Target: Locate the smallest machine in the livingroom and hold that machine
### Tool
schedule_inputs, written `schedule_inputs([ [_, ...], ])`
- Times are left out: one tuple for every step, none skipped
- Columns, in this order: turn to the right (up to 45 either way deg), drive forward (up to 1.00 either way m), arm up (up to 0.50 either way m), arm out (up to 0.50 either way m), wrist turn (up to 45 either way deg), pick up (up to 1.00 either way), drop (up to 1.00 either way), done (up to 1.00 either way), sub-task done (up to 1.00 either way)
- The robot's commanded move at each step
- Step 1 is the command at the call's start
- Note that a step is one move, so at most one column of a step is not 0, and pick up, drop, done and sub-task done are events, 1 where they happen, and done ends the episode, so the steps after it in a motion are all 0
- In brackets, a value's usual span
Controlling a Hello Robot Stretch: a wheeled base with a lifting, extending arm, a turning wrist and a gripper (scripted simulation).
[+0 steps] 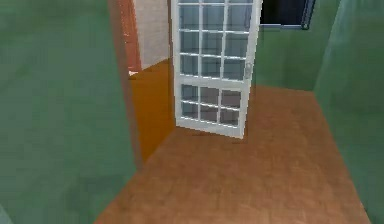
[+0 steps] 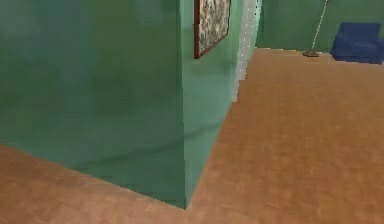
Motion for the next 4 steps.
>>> schedule_inputs([
  [0.0,1.00,0.00,0.00,0.0,0.00,0.00,0.00,0.00],
  [-6.0,0.00,0.00,0.00,0.0,0.00,0.00,0.00,0.00],
  [0.0,0.60,0.00,0.00,0.0,0.00,0.00,0.00,0.00],
  [-18.0,0.00,0.00,0.00,0.0,0.00,0.00,0.00,0.00],
])
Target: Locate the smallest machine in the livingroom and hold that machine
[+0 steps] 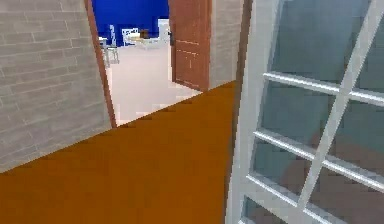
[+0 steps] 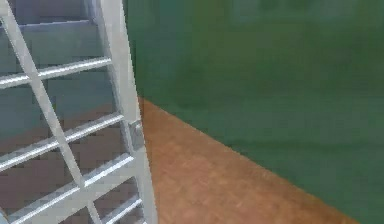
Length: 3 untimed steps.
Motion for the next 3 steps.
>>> schedule_inputs([
  [0.0,0.30,0.00,0.00,0.0,0.00,0.00,0.00,0.00],
  [-9.0,0.00,0.00,0.00,0.0,0.00,0.00,0.00,0.00],
  [0.0,0.45,0.00,0.00,0.0,0.00,0.00,0.00,0.00],
])
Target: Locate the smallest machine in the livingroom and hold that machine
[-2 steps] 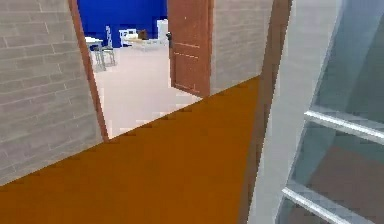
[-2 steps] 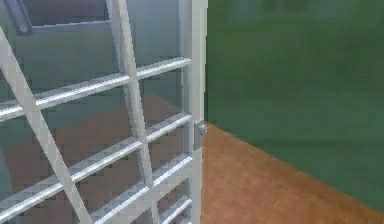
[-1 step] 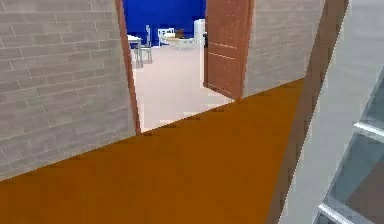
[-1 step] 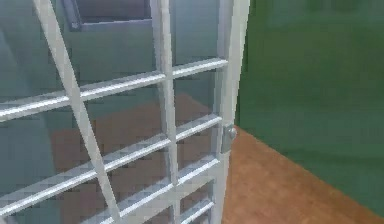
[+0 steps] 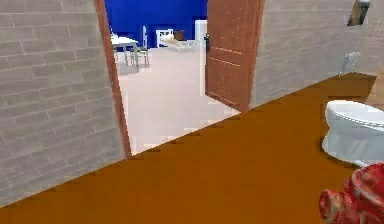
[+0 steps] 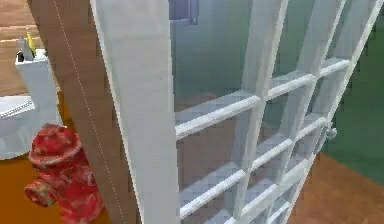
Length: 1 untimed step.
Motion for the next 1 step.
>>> schedule_inputs([
  [-33.0,0.00,0.00,0.00,0.0,0.00,0.00,0.00,0.00],
])
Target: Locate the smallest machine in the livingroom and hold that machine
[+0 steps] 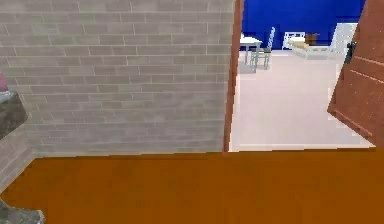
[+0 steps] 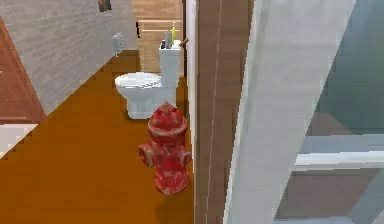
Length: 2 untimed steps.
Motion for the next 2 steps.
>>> schedule_inputs([
  [0.0,0.45,0.00,0.00,0.0,0.00,0.00,0.00,0.00],
  [45.0,0.00,0.00,0.00,0.0,0.00,0.00,0.00,0.00],
])
